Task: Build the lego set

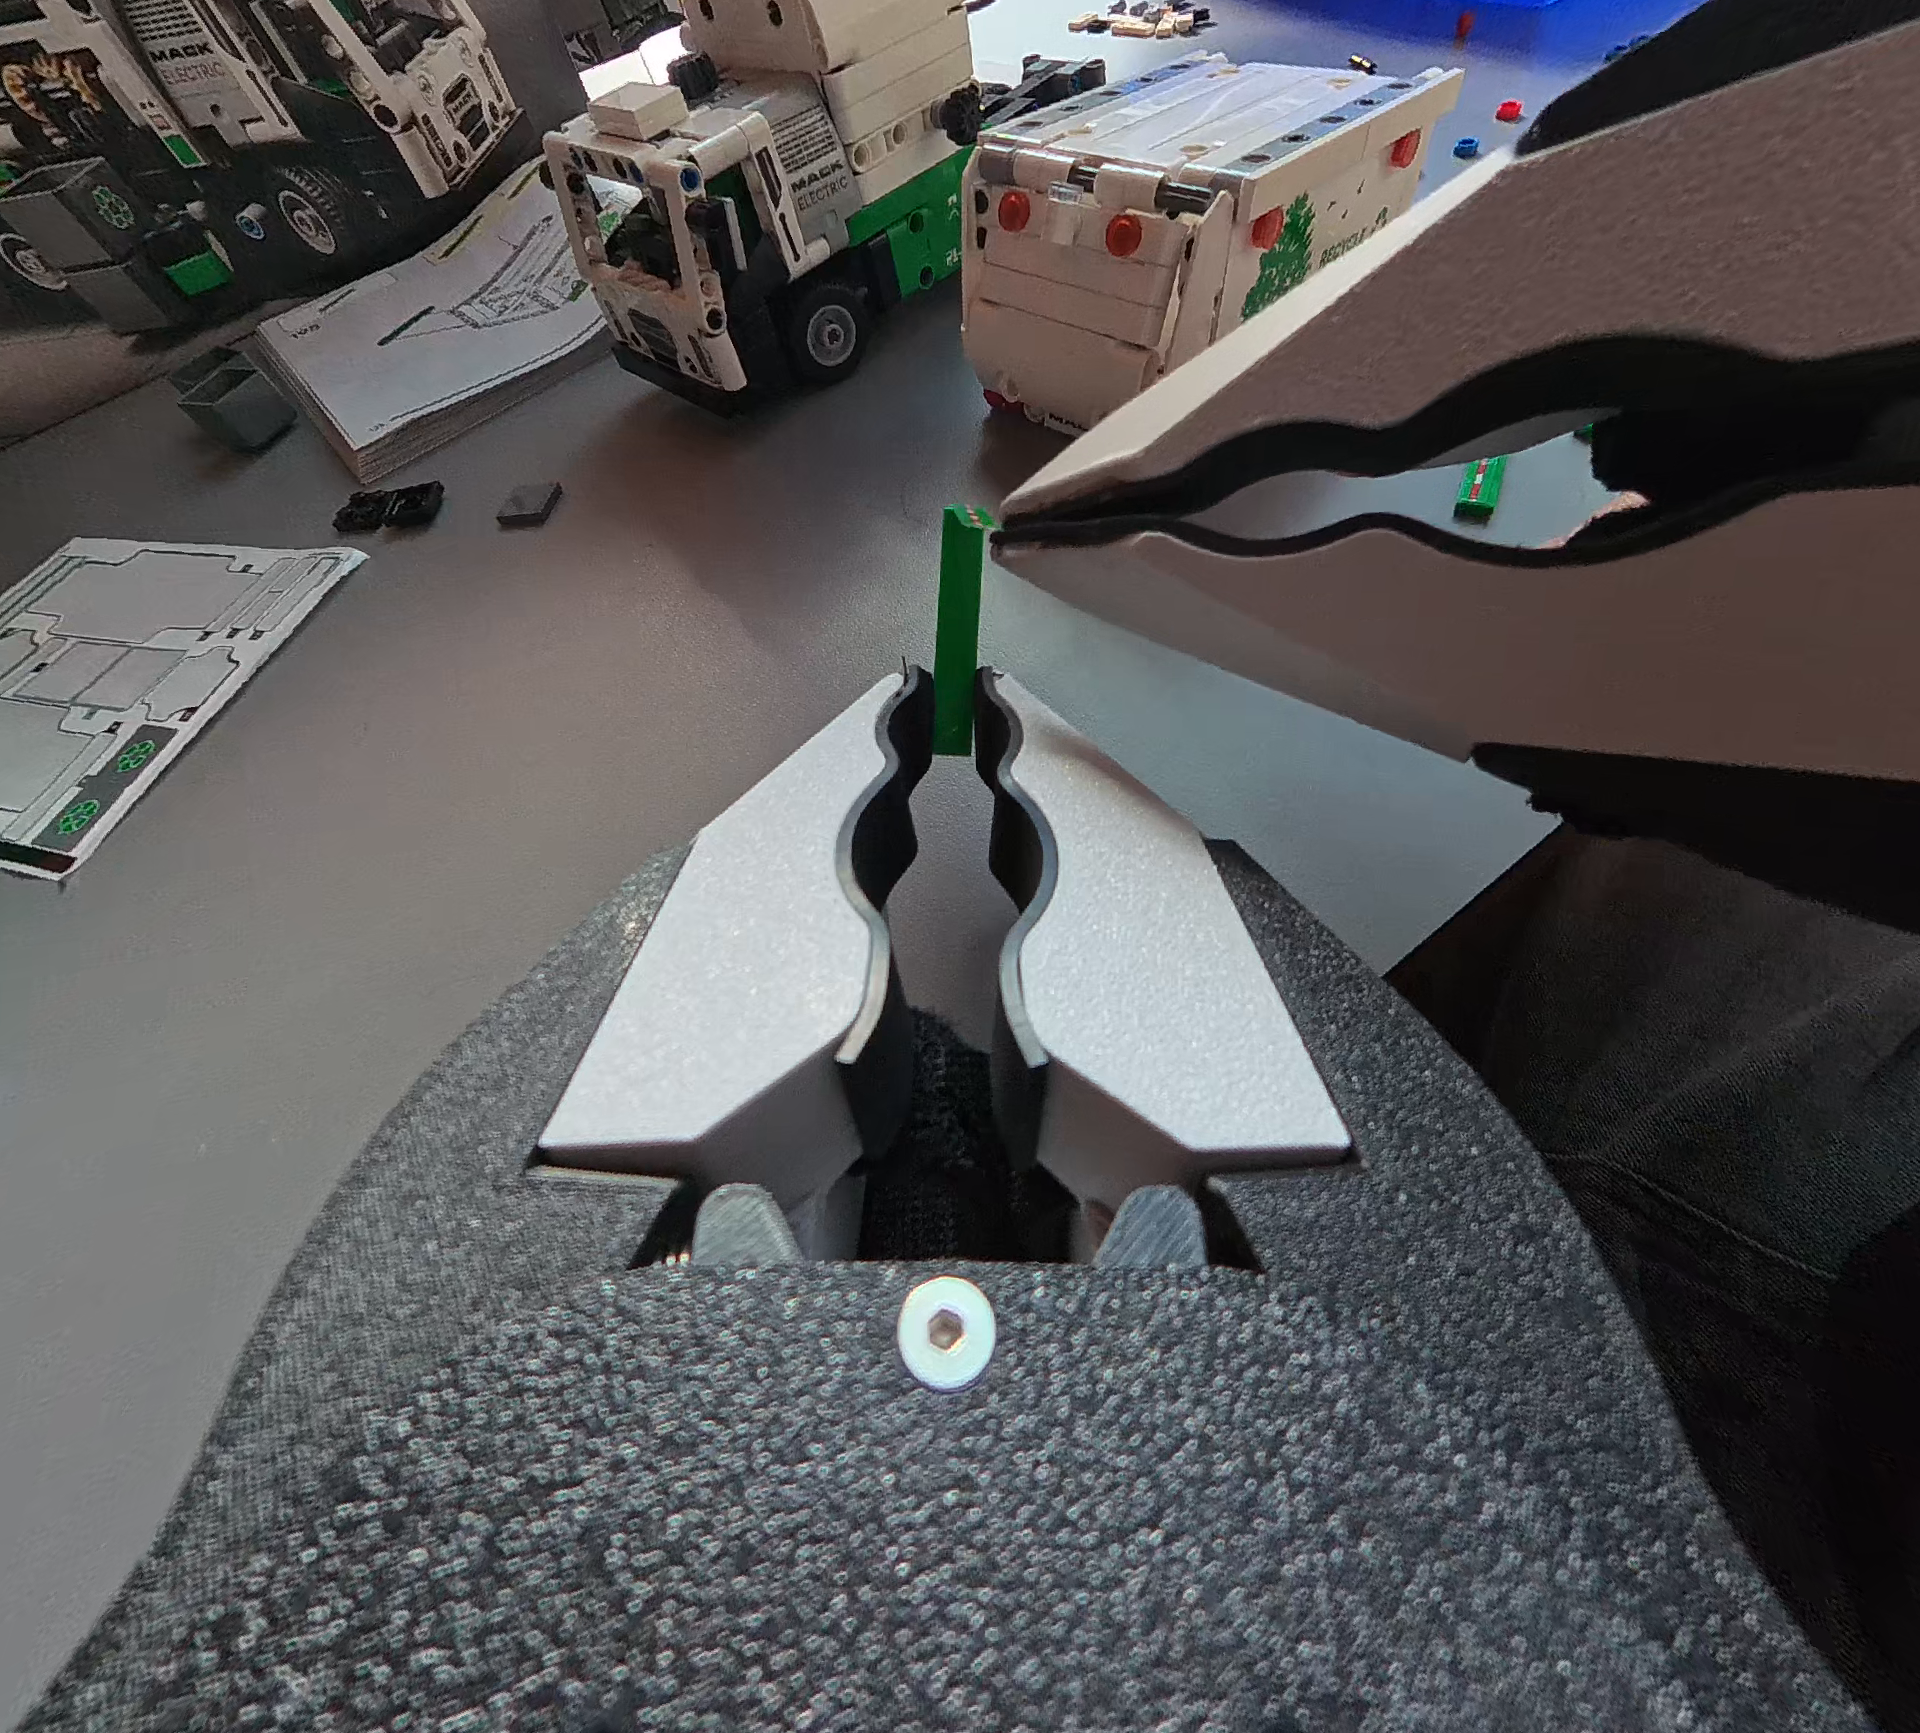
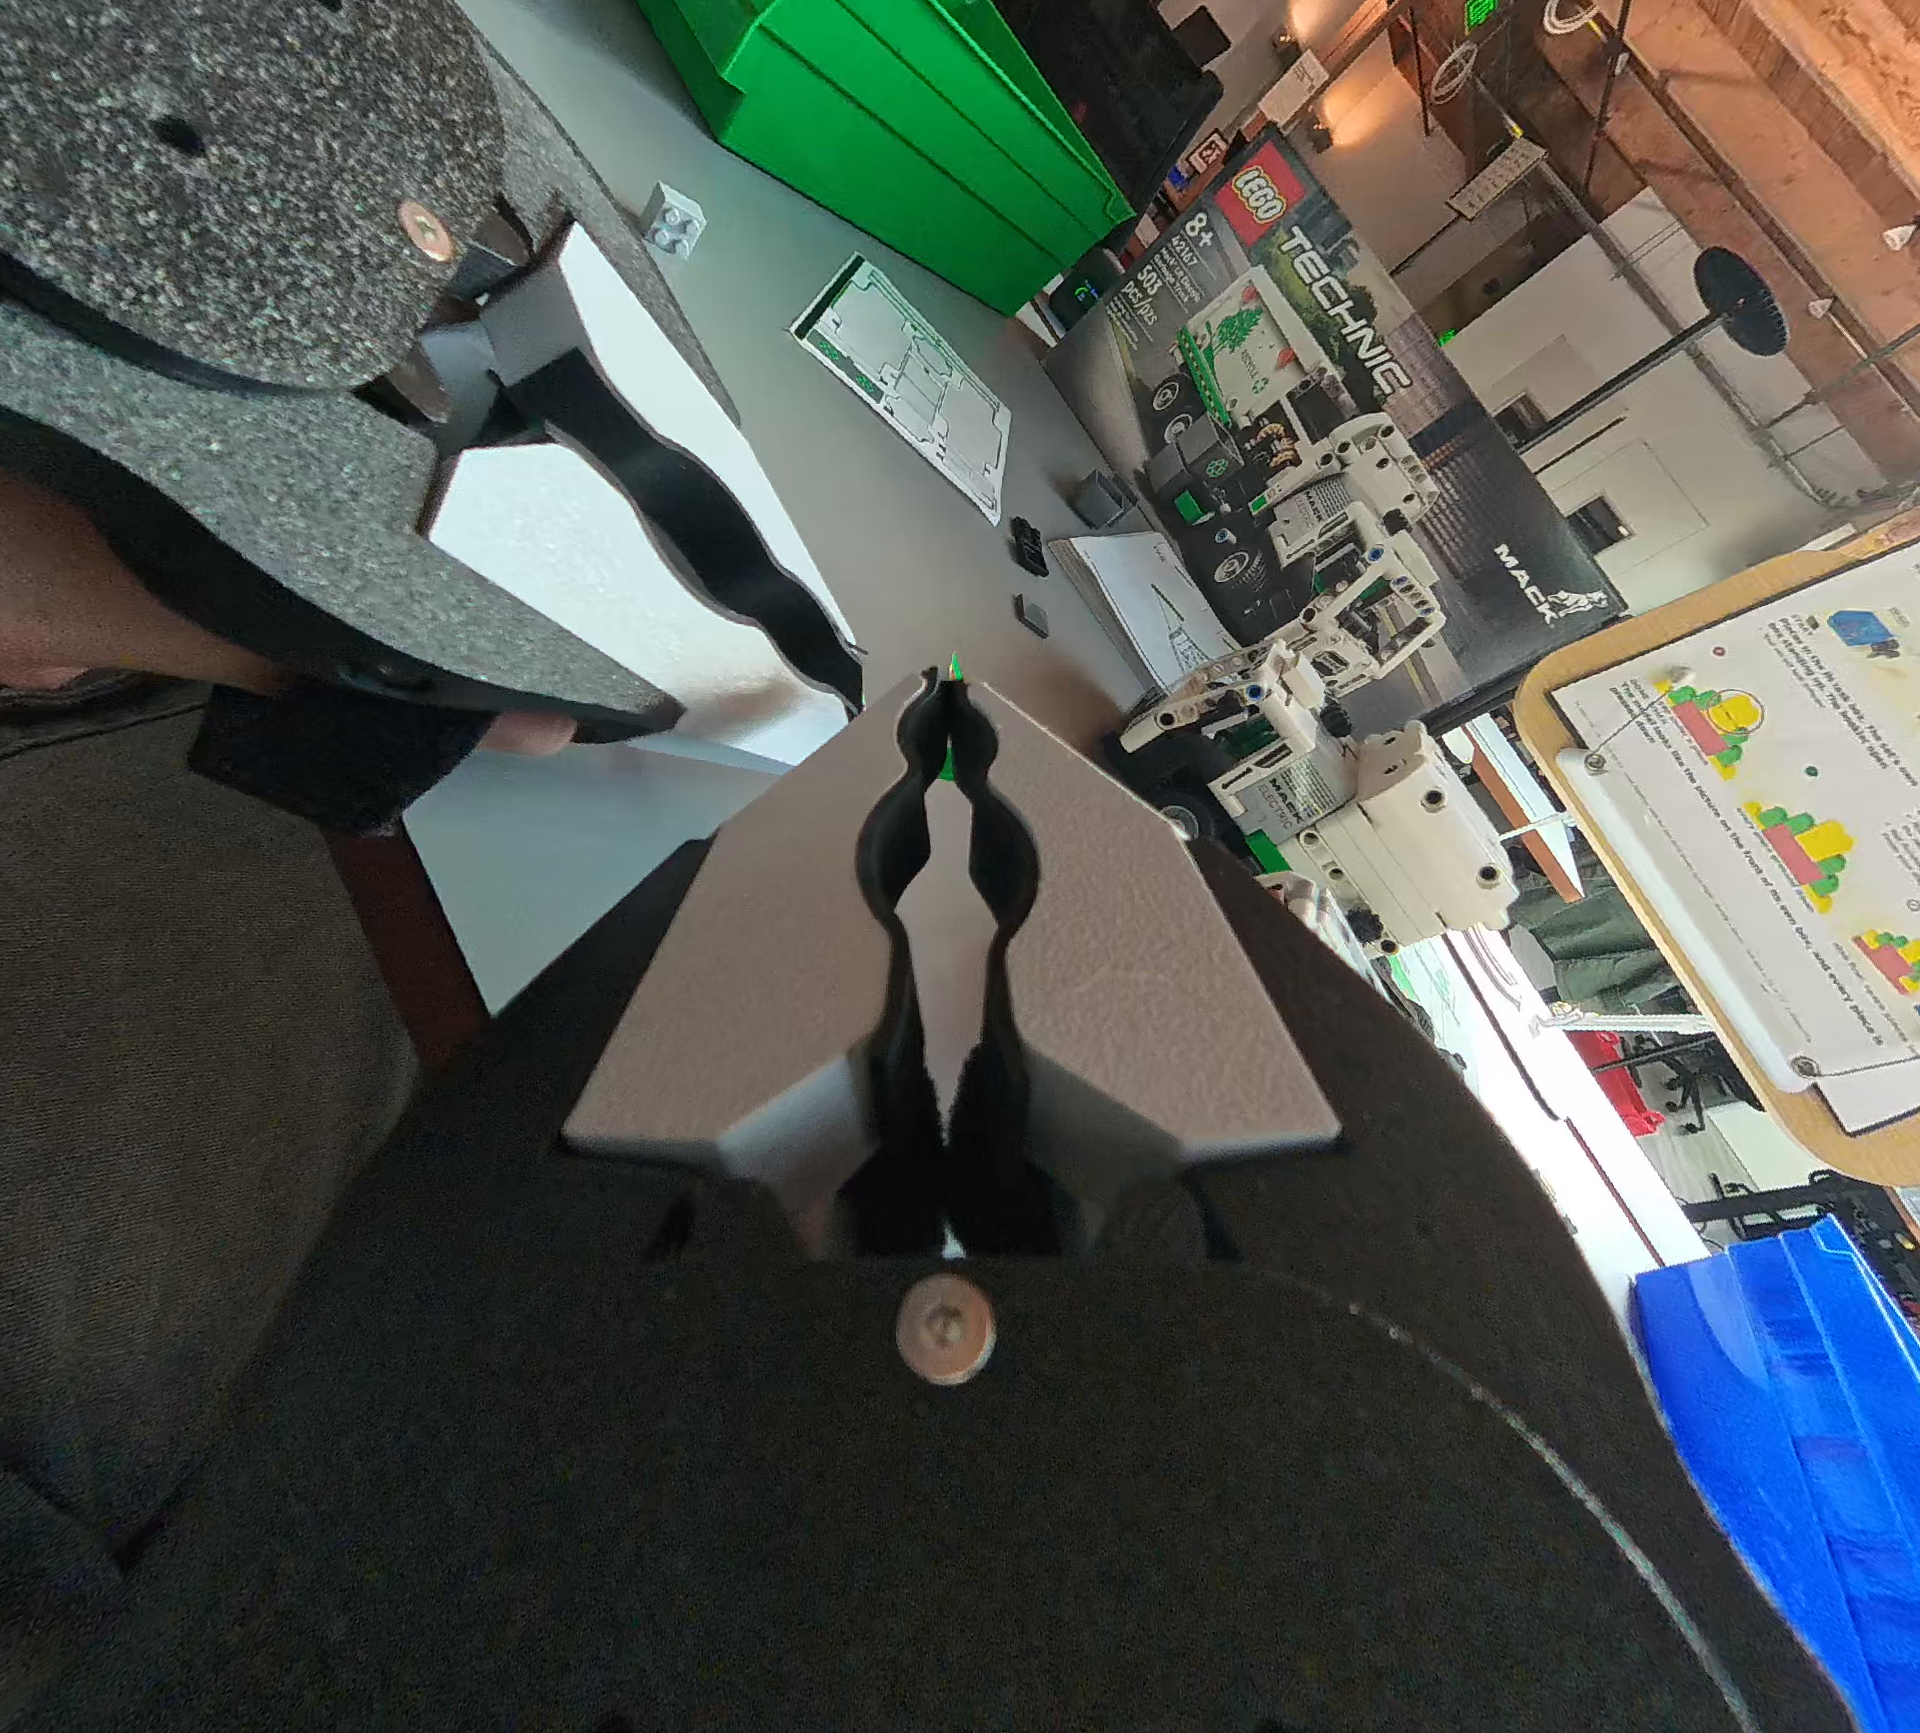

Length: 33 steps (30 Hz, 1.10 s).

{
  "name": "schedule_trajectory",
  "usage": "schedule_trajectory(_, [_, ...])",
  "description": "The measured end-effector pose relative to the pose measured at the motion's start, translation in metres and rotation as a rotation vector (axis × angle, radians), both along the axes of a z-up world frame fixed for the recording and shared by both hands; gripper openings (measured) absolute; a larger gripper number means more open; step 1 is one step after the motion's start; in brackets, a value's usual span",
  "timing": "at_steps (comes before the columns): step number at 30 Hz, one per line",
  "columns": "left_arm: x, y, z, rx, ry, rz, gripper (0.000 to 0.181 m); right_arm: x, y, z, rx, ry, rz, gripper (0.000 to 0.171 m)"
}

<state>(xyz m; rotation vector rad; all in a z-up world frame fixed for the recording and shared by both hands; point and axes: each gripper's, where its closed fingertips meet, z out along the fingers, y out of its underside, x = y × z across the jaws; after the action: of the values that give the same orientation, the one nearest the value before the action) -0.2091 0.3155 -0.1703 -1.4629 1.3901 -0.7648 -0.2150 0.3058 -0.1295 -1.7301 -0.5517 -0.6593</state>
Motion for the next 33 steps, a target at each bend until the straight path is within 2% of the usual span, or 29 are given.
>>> schedule_trajectory(33, [0.000, -0.001, 0.000, 0.005, -0.005, -0.009, 0.006, -0.004, 0.005, -0.017, -0.121, 0.059, 0.024, 0.000])
